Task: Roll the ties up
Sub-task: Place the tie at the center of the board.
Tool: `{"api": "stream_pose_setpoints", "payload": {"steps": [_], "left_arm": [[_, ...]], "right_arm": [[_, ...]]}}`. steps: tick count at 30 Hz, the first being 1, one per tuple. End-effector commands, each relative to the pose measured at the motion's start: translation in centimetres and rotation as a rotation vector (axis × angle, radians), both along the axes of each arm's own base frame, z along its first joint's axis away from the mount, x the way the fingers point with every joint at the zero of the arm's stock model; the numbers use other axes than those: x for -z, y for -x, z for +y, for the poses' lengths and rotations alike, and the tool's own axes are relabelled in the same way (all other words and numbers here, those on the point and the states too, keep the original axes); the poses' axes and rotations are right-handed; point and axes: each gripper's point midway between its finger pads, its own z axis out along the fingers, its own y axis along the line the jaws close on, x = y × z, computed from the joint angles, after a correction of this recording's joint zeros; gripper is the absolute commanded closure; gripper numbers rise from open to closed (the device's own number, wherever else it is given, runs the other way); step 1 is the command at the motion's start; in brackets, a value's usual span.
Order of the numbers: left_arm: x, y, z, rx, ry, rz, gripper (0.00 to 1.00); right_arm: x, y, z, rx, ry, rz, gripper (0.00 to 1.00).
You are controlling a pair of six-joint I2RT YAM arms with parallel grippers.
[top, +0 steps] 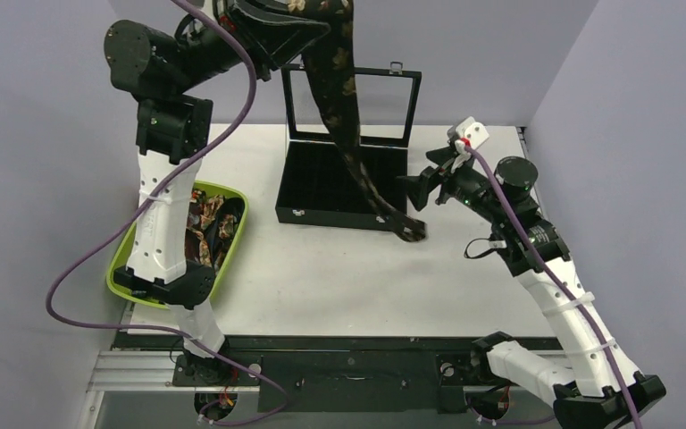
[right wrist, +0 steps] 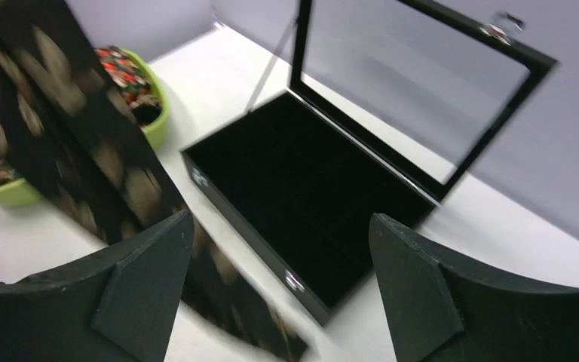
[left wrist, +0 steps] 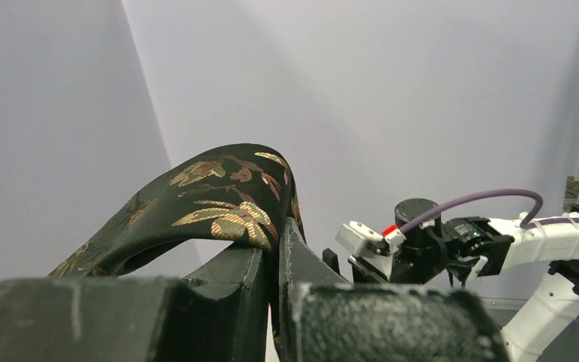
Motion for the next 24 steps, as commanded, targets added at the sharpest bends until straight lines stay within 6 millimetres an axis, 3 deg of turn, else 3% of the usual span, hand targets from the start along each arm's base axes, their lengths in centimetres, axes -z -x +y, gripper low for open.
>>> {"api": "stream_pose_setpoints", "payload": {"steps": [1, 4, 7, 11, 14, 18, 23, 24], "left_arm": [[-1.1, 1.3, -1.7, 0.03, 0.047, -0.082, 1.0], [1.3, 1.3, -3.4, 0.09, -0.013, -0.042, 1.0], [3.4, 0.9, -4.2, 0.119, -0.064, 0.014, 1.0], [7.3, 0.9, -5.6, 0.181, -0.146, 0.122, 1.0], [11.4, 2.4, -7.4, 0.281, -0.234, 0.236, 1.0], [15.6, 5.2, -9.7, 0.423, -0.338, 0.313, 1.0], [19.6, 7.8, -12.7, 0.458, -0.457, 0.358, 1.0], [20.8, 7.5, -13.5, 0.435, -0.483, 0.32, 1.0]], "right_arm": [[-4.6, 1.5, 3.7, -0.09, -0.126, -0.209, 0.19], [-4.1, 3.0, 5.5, -0.173, -0.114, -0.201, 0.19], [-4.9, 4.2, 5.2, -0.188, -0.091, -0.233, 0.19], [-5.9, 4.8, 2.6, -0.099, 0.01, -0.313, 0.19], [-6.1, 4.4, -0.1, 0.005, 0.15, -0.437, 0.19], [-5.9, 4.5, -2.3, 0.076, 0.303, -0.567, 0.19], [-6.1, 5.0, -5.1, 0.196, 0.302, -0.471, 0.19], [-6.5, 4.9, -6.6, 0.278, 0.287, -0.434, 0.18]]}}
